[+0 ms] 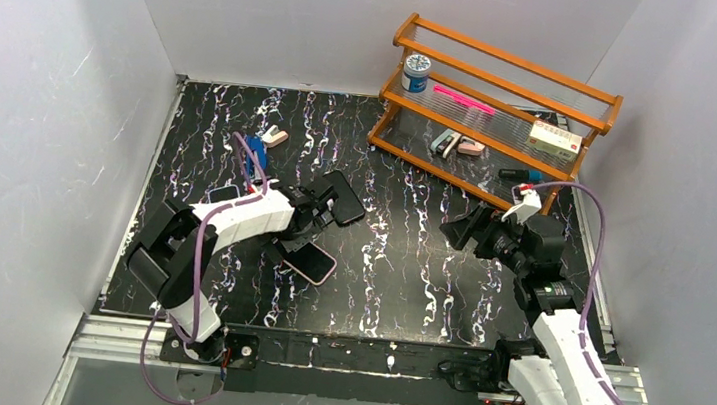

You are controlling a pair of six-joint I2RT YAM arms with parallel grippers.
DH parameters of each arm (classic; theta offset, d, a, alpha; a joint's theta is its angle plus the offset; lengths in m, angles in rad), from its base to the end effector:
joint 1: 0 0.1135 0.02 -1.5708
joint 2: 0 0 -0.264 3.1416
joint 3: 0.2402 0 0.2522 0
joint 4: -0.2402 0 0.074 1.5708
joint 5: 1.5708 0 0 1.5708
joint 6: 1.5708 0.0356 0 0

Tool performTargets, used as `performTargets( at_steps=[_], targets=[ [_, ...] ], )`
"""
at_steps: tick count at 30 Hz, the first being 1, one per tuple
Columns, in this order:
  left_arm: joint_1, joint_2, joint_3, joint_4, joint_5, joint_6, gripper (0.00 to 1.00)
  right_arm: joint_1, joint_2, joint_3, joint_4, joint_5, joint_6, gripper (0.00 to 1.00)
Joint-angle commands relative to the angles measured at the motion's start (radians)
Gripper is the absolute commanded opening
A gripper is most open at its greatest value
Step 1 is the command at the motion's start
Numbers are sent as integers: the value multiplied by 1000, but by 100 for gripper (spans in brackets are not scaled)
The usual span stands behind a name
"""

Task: Take the phone out of the phone case
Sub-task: Pick up the phone at the center of the board.

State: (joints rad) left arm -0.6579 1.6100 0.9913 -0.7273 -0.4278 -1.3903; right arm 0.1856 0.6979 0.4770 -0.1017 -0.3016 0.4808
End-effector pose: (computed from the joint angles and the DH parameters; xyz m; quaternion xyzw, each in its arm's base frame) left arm 0.2372 -0.1647 0.1804 -0.3699 0.8981 0.0160 0.2372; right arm 0.1674 0.0422 0.2538 0.0312 0.8065 0.3042 0.5061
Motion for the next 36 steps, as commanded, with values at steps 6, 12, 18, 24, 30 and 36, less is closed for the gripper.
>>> performTargets(
  at_steps=[6,12,18,24,30,36],
  targets=[
    [-3,-66,-98,69,-14,-148,98,5,50,9,48,-99,-28,99],
    [-3,-3,-96,53,22,-151,98,5,71,9,57,-148,-35,99],
    [-3,48,-93,50,28,-118,90,6,135,6,87,-260,-50,99],
    [-3,58,-99,74,48,-50,70,62,193,-3,150,-301,-37,99],
    [-3,-30,-139,144,70,4,40,183,245,-55,299,-271,53,99],
    [-3,-153,-193,240,101,11,24,326,321,-96,504,-203,170,99]
  ],
)
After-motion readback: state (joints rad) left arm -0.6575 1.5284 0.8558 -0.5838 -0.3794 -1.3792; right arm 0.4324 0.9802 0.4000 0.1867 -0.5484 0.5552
